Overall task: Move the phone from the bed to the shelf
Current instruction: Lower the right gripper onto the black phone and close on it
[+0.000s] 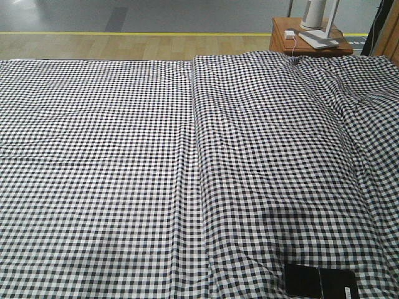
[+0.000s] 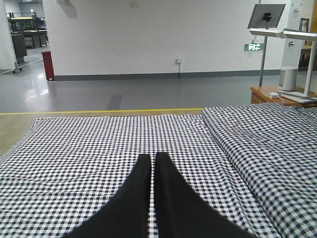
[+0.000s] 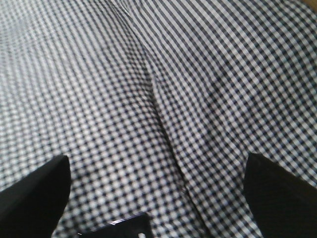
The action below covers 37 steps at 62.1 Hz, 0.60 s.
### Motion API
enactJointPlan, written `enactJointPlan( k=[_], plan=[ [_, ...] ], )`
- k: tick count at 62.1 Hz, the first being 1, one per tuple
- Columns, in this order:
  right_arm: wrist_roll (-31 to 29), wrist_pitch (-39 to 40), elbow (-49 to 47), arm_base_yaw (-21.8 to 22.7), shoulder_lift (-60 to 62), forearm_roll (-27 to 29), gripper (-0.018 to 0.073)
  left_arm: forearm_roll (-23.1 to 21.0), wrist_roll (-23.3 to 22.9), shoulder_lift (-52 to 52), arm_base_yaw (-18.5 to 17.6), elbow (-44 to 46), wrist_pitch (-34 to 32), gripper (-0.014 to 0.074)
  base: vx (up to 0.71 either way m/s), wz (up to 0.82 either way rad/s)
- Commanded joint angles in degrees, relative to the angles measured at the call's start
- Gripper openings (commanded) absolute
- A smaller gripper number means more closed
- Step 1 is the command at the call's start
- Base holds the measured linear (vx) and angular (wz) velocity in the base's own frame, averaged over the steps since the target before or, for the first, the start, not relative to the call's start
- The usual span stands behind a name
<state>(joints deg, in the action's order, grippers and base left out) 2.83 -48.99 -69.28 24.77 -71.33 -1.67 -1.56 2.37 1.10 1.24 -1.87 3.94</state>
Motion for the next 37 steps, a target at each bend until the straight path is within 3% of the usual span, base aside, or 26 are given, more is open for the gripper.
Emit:
enactJointPlan(
  k=[1, 13, 20, 28, 37],
  plan=[
    [-3.7, 5.5, -1.9, 2.7, -3.4, -0.7, 0.0653, -0.6, -0.5, 0.4, 0.0, 1.4, -4.3, 0.0001, 0.0, 0.0],
    [-7.4, 6.1, -2.1, 5.9, -13.1, 1.2, 0.0648, -0.6, -0.5, 0.4, 0.0, 1.4, -4.3, 0.0001, 0.0, 0.0],
    [-12.6, 5.6, -2.1, 8.0, -18.2, 4.5, 0.0643, -0.6, -0.5, 0.4, 0.0, 1.4, -4.3, 0.0001, 0.0, 0.0],
    [-20.8, 6.1, -2.1, 10.9, -23.7, 11.4, 0.064, -0.6, -0.5, 0.4, 0.0, 1.4, -4.3, 0.0001, 0.0, 0.0],
    [-31.7, 6.0, -2.1, 15.3, -30.1, 23.1, 0.0633, -0.6, -0.5, 0.4, 0.0, 1.4, -4.3, 0.0001, 0.0, 0.0]
  ],
)
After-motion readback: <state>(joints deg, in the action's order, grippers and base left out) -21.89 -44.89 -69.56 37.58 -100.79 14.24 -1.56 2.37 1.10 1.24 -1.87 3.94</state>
